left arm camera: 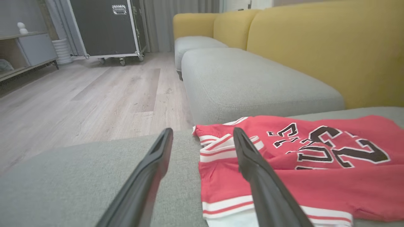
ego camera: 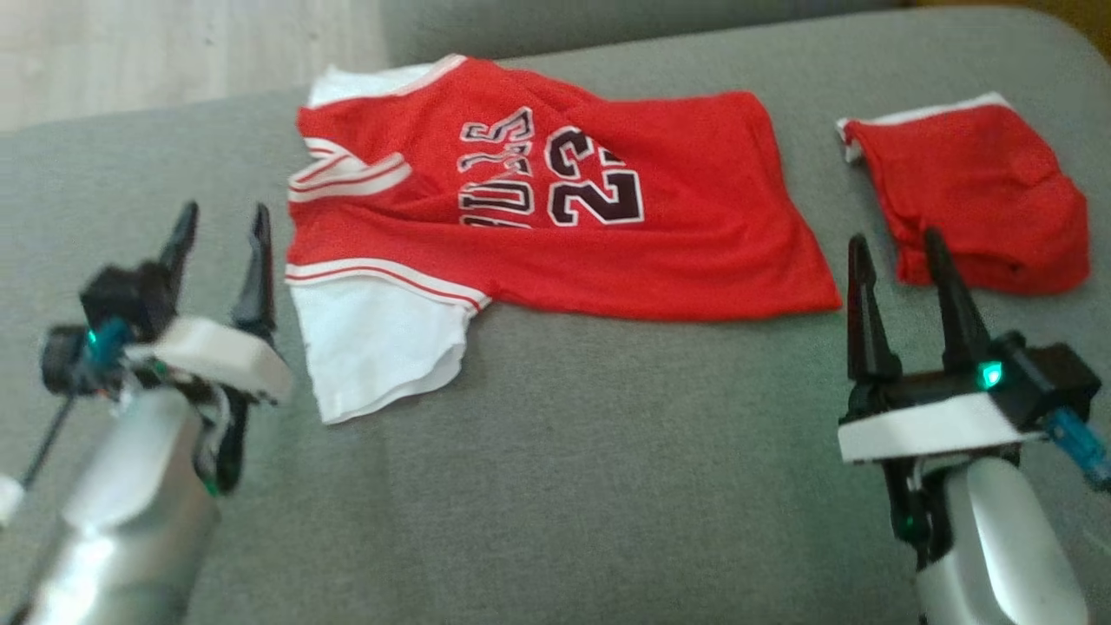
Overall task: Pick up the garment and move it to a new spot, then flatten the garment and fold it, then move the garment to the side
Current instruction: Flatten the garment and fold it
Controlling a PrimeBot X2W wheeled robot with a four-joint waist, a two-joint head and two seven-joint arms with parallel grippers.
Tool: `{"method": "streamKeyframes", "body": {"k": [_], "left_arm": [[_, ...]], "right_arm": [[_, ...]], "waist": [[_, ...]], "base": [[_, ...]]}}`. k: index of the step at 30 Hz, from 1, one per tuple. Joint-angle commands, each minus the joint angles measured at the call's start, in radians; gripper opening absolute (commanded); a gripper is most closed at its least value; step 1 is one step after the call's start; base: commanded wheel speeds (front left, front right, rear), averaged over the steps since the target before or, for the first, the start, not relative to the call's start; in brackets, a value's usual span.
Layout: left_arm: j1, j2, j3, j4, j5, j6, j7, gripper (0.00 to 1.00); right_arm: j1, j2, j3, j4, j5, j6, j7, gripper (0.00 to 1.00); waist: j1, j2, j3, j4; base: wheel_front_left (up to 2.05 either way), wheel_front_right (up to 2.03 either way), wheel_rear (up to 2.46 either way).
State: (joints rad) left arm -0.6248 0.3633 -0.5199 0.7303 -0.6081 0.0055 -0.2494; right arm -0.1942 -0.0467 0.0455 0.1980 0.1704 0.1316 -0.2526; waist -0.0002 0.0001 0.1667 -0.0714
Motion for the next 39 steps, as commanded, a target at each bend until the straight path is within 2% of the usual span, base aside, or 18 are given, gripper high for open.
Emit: {"method": "streamKeyframes", "body": {"k": [1, 7, 13, 17, 22, 33, 39], "left_arm": [[-0.006, 0.029, 0.056, -0.057, -0.003, 0.016, -0.012, 1.0], [0.214, -0.025, 0.141, -0.284, 0.025, 0.087, -0.012, 1.0], [0.346, -0.059, 0.184, -0.383, 0.05, 0.102, -0.012, 1.0], [0.344, -0.057, 0.175, -0.371, 0.052, 0.093, -0.001, 1.0], [0.325, -0.055, 0.149, -0.309, 0.038, 0.084, 0.093, 1.0], [0.264, -0.055, 0.117, -0.185, 0.02, 0.061, 0.205, 1.0], [0.256, -0.068, 0.102, -0.123, -0.006, 0.076, 0.319, 1.0]], "right_arm": [[-0.002, -0.004, 0.018, -0.026, -0.008, -0.001, -0.009, 1.0], [0.033, -0.004, 0.031, -0.014, -0.003, -0.001, -0.009, 1.0], [0.038, -0.004, 0.046, -0.011, 0.006, -0.001, -0.009, 1.0], [0.029, -0.004, 0.049, -0.015, 0.007, -0.001, -0.009, 1.0], [0.027, -0.004, 0.047, -0.02, 0.011, -0.001, -0.009, 1.0], [0.007, -0.004, 0.038, -0.029, 0.013, -0.001, -0.009, 1.0], [0.003, -0.004, 0.032, -0.032, 0.015, -0.001, -0.009, 1.0]], "waist": [[0.0002, -0.0001, -0.034, 0.033], [0.0002, -0.0001, -0.068, 0.057], [0.0002, -0.0001, -0.075, 0.049], [0.0002, -0.0001, -0.064, 0.032], [0.0002, -0.0001, -0.04, 0.012], [0.0002, -0.0001, 0.009, -0.022], [0.0002, -0.0001, 0.023, -0.035]], "base": [[0.0, 0.0, 0.0], [0.0, 0.0, 0.0], [0.0, 0.0, 0.0], [0.0, 0.0, 0.0], [0.0, 0.0, 0.0], [0.0, 0.0, 0.0], [0.0, 0.0, 0.0]]}}
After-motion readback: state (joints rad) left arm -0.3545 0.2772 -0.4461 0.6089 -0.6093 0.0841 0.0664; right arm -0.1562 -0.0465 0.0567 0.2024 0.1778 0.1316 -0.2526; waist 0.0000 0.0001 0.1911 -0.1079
